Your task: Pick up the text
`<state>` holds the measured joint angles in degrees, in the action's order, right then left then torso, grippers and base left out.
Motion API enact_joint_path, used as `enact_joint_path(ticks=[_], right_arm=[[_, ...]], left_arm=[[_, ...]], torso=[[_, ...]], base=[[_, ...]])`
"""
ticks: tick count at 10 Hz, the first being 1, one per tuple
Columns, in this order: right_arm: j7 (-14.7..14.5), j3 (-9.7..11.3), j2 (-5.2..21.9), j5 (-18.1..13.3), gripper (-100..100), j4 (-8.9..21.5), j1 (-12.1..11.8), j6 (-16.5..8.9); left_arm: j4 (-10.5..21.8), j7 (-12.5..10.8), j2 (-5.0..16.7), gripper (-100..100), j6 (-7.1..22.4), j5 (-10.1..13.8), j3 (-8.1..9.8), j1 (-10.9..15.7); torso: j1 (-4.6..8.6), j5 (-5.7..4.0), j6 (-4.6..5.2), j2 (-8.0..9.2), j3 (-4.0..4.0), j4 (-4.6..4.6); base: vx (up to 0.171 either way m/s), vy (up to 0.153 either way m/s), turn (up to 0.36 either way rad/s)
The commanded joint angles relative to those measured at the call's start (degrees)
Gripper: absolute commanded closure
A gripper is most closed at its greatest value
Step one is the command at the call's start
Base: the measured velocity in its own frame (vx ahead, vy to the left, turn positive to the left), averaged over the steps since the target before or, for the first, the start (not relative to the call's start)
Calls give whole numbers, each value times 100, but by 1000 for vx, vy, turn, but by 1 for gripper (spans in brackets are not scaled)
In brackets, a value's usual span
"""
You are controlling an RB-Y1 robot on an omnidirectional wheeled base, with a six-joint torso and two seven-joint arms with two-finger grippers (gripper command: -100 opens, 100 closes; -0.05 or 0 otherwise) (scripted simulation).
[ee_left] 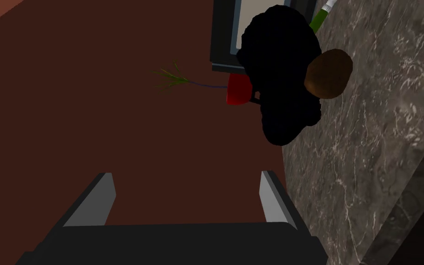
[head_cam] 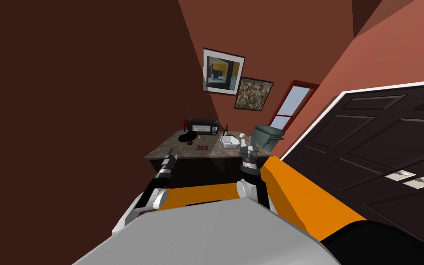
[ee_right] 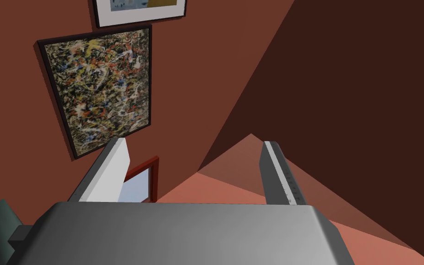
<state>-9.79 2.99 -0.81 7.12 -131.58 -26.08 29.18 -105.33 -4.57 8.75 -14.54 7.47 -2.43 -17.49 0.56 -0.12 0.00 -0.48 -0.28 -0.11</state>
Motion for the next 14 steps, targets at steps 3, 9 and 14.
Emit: enact_joint_path(ticks=[3, 9, 14], right_arm=[[0, 0, 0, 0, 0, 0, 0, 0], [0, 0, 0, 0, 0, 0, 0, 0], [0, 0, 0, 0, 0, 0, 0, 0]], left_arm=[[414, -111, -54, -100, -58, 105, -162, 84], [1165, -233, -333, -100, -280, 286, -506, 155], [1657, -288, -952, -100, -398, 398, -706, 157]], torso=[[-1, 0, 0, -5, -3, -1], [14, -4, 0, -7, -4, -2], [-16, 1, -1, 1, 0, 0]], base=[[125, -143, -10], [130, -164, -5], [126, -116, -6]])
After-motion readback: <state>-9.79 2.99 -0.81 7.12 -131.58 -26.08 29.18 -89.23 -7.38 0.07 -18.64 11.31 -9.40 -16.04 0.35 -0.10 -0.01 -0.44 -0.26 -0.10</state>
